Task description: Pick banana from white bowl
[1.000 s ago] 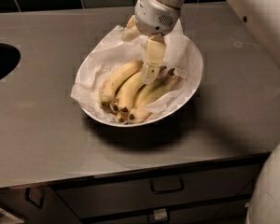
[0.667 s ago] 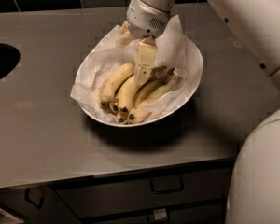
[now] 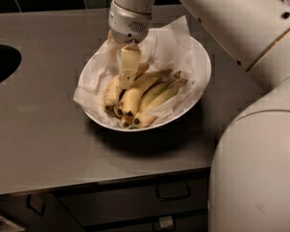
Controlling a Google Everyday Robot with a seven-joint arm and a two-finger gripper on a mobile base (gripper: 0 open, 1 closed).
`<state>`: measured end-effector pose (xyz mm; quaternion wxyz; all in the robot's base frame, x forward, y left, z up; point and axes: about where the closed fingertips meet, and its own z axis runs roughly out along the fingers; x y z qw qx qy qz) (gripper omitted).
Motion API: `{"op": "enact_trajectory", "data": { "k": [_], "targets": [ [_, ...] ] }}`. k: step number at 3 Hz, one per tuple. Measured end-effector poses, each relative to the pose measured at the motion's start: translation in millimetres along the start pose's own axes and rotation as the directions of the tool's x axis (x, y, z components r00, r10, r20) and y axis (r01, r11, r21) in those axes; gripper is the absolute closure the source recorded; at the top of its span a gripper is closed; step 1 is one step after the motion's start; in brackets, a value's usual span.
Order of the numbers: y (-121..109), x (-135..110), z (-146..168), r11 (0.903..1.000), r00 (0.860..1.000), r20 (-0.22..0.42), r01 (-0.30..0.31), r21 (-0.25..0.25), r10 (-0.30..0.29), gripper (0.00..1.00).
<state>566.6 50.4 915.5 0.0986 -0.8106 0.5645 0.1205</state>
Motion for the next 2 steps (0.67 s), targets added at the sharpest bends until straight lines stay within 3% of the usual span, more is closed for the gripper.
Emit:
{"op": "enact_trajectory", "data": {
  "k": [2],
  "targets": [
    [2.3,-0.7,1.4,0.9994,0.997,-0.063,-0.034,0.011,0.035,0.38]
  ]
}}
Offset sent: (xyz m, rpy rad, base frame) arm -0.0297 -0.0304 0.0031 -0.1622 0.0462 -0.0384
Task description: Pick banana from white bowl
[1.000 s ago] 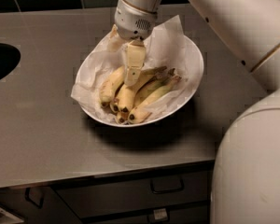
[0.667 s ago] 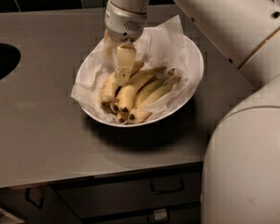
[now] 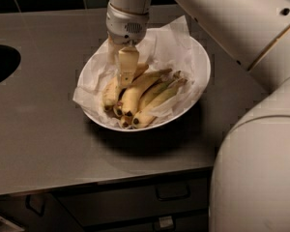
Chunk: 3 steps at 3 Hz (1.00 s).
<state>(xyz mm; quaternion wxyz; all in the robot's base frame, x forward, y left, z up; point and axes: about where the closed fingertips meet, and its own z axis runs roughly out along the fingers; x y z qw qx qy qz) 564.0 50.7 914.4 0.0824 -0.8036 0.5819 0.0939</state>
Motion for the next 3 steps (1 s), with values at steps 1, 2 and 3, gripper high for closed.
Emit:
{"op": "enact_trajectory", "data": {
  "k": [1,2,3],
  "targets": [
    [5.7,3.5,-5.4,0.9999,1.0,-0.01,-0.01,0.009,0.01,0.37],
    [8.6,6.1,-6.3,0.9999,1.0,-0.014,-0.015,0.009,0.015,0.37],
    [8.4,6.6,-5.9,0.9999,1.0,-0.014,-0.015,0.007,0.015,0.4]
  ]
}}
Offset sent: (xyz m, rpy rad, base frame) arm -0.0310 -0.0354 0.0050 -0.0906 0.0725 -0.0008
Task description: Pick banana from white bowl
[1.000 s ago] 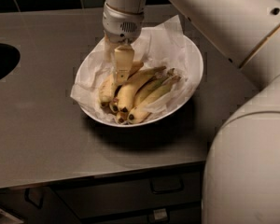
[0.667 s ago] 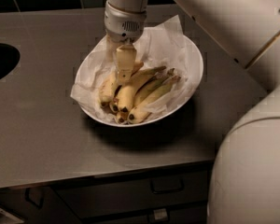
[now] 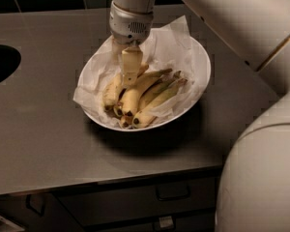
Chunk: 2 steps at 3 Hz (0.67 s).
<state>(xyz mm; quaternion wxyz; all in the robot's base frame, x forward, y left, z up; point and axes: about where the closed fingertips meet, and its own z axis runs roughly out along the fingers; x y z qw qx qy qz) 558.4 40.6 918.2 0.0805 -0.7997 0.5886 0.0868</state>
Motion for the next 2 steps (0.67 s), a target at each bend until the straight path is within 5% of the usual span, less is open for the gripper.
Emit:
{"op": "enact_trajectory", "data": {
  "k": [2],
  "targets": [
    [-5.8,-1.3,0.6,1.0,1.0,-0.009,0.009,-0.002,-0.009,0.44]
  ]
}}
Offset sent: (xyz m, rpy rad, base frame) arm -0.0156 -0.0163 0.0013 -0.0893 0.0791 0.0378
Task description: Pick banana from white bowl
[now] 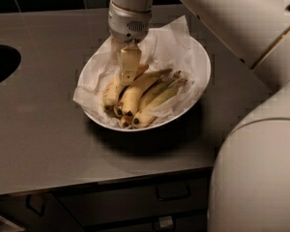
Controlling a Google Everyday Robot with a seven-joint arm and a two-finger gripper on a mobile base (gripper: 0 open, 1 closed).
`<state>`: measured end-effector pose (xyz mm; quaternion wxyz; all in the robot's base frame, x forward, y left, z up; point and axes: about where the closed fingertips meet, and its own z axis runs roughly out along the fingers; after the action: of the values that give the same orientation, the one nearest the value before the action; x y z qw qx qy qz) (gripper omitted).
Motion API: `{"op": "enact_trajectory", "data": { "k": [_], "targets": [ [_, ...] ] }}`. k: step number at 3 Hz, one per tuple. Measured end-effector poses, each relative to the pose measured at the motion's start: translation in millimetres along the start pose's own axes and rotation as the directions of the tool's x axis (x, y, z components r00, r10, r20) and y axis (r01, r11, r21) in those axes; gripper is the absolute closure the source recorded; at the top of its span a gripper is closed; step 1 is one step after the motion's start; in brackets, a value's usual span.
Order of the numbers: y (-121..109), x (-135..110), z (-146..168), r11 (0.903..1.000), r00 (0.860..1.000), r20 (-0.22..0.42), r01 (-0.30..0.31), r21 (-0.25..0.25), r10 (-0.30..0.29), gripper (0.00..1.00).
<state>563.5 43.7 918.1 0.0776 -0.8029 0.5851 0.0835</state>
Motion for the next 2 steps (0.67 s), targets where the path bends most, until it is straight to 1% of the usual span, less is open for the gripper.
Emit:
{"op": "enact_trajectory", "data": {
  "k": [2],
  "targets": [
    [-8.8,-1.6,3.6,0.9999,1.0,-0.005,0.007,-0.008,-0.007,0.44]
  ]
}}
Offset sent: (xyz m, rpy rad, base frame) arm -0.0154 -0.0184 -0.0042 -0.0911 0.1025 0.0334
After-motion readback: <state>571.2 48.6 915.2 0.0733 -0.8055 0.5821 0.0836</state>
